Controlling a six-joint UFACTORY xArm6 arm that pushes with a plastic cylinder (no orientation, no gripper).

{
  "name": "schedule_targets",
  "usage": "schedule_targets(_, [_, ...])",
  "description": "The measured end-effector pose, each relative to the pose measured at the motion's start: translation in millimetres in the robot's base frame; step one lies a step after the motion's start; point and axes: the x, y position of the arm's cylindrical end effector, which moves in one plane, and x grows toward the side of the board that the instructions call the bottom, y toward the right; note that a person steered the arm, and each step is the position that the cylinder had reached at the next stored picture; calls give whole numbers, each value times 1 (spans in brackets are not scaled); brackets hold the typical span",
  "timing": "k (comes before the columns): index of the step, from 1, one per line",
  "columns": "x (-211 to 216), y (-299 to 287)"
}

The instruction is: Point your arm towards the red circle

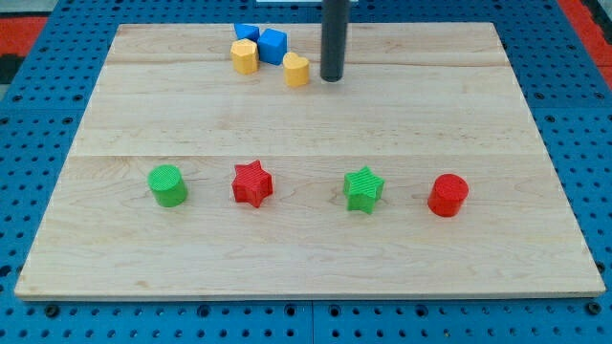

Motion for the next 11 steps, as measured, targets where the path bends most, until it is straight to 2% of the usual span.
schedule_targets(2, [1,-46])
schedule_targets(3, [24,7])
schedule_targets(4, [69,56])
schedule_targets(7, [162,179])
schedule_targets(8, [199,197])
schedule_targets(10, [255,163])
schedule_targets(11, [229,163])
